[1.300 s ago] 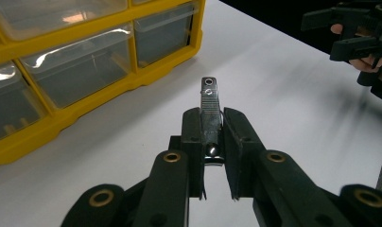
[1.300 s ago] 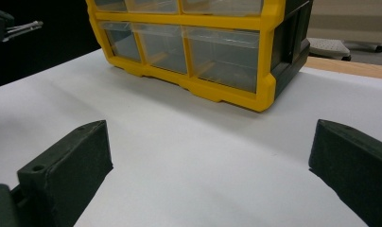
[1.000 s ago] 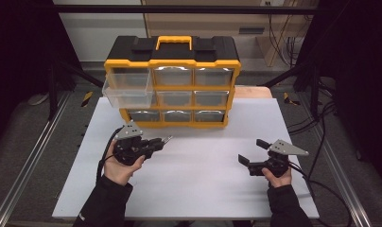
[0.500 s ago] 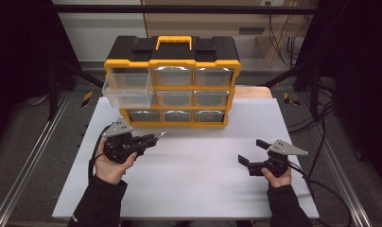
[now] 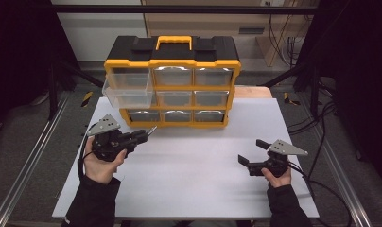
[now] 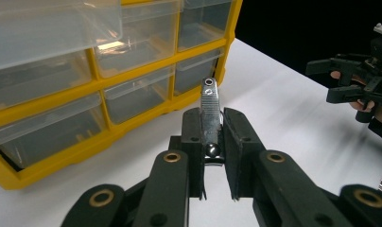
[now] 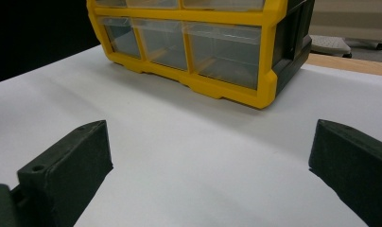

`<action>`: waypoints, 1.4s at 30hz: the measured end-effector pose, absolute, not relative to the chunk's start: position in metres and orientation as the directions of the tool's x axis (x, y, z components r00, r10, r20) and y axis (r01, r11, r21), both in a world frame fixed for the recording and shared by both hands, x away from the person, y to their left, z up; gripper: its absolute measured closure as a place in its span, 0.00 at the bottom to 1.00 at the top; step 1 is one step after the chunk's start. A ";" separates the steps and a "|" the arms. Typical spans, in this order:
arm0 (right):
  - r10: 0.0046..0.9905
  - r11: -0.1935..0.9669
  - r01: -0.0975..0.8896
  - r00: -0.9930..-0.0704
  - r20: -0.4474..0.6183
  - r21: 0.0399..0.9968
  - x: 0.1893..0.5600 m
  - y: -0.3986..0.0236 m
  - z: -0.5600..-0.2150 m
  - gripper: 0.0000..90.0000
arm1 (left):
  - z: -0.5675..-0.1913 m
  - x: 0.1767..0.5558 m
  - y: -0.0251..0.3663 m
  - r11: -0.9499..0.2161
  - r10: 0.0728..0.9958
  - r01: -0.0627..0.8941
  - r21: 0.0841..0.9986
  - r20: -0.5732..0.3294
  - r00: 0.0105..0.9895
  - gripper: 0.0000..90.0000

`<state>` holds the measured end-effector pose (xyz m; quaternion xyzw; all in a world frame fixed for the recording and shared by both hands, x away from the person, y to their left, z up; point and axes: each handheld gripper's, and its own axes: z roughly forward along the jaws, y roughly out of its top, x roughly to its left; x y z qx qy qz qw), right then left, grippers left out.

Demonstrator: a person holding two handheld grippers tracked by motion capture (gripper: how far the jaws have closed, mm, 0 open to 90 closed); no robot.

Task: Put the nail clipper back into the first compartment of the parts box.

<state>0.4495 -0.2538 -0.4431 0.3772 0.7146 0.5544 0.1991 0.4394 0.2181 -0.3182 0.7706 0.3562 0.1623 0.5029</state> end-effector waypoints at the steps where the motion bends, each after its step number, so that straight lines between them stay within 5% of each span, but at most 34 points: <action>1: 0.760 0.101 0.319 -0.636 0.134 0.943 0.449 -0.254 -0.443 0.00 | -0.318 0.439 0.219 -0.240 0.713 0.386 0.891 -0.109 0.693 0.87; 42: 0.761 0.100 0.315 -0.635 0.132 0.944 0.449 -0.254 -0.443 0.00 | -0.255 0.448 0.230 -0.195 0.727 0.306 0.932 -0.072 0.683 0.87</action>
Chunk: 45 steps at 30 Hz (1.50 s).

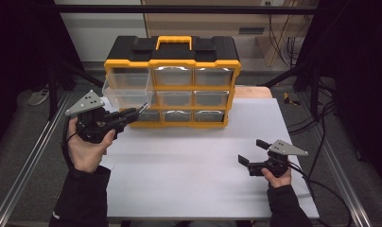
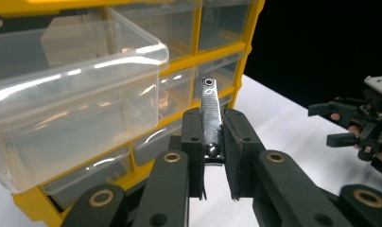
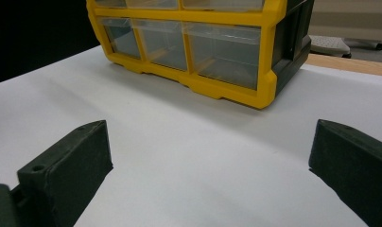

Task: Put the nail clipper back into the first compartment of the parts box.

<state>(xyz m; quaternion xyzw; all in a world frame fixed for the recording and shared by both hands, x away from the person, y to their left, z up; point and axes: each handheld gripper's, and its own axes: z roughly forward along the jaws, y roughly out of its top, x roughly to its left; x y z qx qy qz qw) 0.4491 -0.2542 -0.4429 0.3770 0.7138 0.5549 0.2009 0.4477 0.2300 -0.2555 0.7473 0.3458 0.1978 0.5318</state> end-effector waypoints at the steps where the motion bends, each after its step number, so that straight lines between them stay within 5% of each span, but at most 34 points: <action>1: 0.761 0.099 0.315 -0.635 0.132 0.944 0.449 -0.254 -0.443 0.00 | -0.253 0.448 0.231 -0.191 0.727 0.304 0.933 -0.074 0.683 0.87; 45: 0.760 0.102 0.317 -0.637 0.132 0.943 0.449 -0.254 -0.443 0.00 | -0.206 0.486 0.240 -0.153 0.788 0.294 0.944 -0.063 0.613 0.87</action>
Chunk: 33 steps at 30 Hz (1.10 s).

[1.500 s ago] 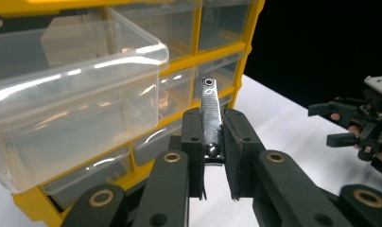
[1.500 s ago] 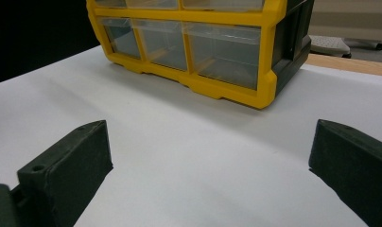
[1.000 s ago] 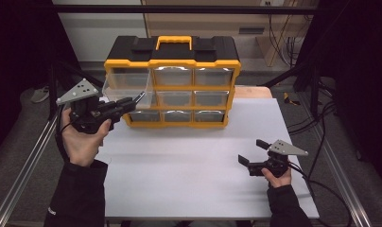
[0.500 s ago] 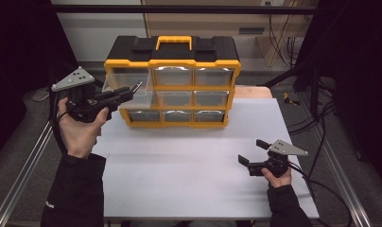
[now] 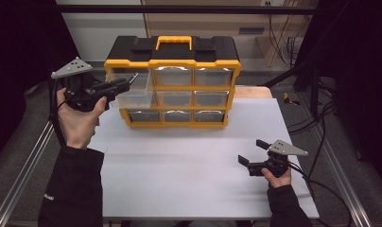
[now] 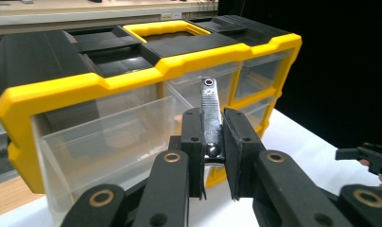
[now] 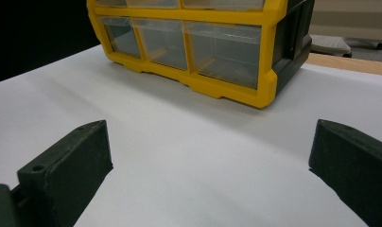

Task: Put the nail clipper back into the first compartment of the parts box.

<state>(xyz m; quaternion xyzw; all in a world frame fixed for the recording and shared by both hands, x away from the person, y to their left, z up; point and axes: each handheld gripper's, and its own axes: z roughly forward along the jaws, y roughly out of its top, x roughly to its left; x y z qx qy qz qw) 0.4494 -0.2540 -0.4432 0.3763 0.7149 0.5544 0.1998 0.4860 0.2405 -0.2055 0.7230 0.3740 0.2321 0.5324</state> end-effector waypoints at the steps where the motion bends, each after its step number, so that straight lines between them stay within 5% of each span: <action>1: 0.760 0.103 0.317 -0.637 0.131 0.943 0.449 -0.254 -0.443 0.00 | -0.205 0.488 0.241 -0.152 0.789 0.295 0.943 -0.064 0.611 0.87; 33: 0.760 0.102 0.319 -0.637 0.133 0.942 0.449 -0.254 -0.443 0.00 | -0.224 0.528 0.254 -0.186 0.847 0.370 0.910 -0.042 0.530 0.87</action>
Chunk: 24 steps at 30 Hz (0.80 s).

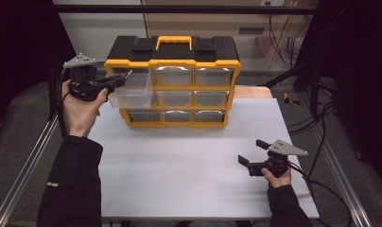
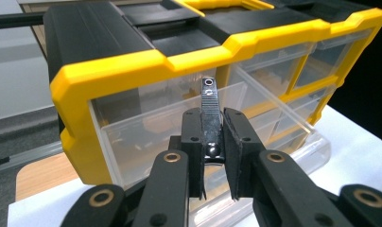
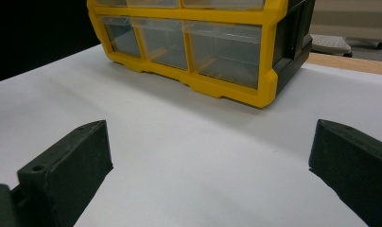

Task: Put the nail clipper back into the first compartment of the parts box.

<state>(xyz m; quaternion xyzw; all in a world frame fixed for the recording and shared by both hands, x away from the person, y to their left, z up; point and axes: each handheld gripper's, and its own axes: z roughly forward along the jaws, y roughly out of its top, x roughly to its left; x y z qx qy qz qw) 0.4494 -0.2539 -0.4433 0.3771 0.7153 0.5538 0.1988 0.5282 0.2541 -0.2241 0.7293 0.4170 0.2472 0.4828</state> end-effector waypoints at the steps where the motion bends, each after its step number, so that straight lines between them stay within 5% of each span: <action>1: 0.759 0.102 0.319 -0.637 0.133 0.942 0.449 -0.254 -0.443 0.00 | -0.225 0.528 0.254 -0.192 0.848 0.372 0.908 -0.037 0.529 0.87; 24: 0.759 0.102 0.320 -0.637 0.134 0.942 0.450 -0.254 -0.443 0.00 | -0.228 0.537 0.245 -0.227 0.854 0.420 0.879 -0.028 0.519 0.87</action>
